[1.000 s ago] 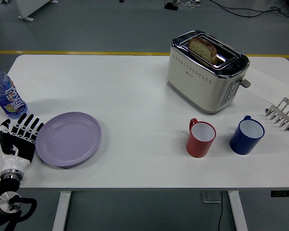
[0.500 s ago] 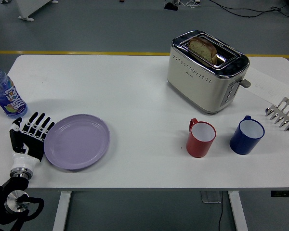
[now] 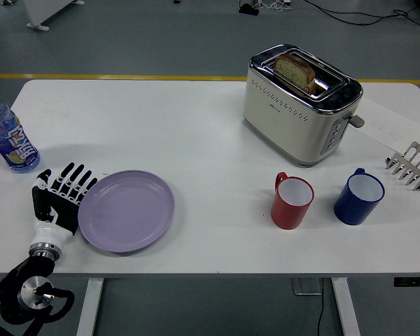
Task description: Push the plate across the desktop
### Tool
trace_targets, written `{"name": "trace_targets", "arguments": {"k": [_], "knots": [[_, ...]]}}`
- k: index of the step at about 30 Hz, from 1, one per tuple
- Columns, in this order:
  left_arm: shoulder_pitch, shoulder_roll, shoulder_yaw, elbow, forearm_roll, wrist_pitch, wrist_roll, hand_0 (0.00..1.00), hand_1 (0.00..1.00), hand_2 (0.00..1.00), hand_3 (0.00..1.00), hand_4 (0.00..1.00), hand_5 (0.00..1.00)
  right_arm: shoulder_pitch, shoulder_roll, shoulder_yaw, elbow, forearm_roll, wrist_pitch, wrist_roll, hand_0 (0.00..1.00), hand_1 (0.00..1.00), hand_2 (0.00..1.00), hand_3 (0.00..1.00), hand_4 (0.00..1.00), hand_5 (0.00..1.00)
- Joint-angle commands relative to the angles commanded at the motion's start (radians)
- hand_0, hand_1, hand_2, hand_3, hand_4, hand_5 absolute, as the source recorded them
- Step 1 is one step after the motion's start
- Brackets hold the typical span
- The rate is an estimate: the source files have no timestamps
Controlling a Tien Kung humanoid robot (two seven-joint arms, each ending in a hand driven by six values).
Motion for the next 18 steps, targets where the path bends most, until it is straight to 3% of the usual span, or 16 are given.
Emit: {"name": "trace_targets", "arguments": {"k": [18], "knots": [[-0.031,0.033,0.161,-0.035,-0.054,0.008,-0.011,0.679,0.699,0.668,0.583,0.503,0.998,-0.001,0.000,0.003,-0.001,-0.003,0.002,0.003,0.580,0.553,0.625,0.634,0.146,0.658]]}}
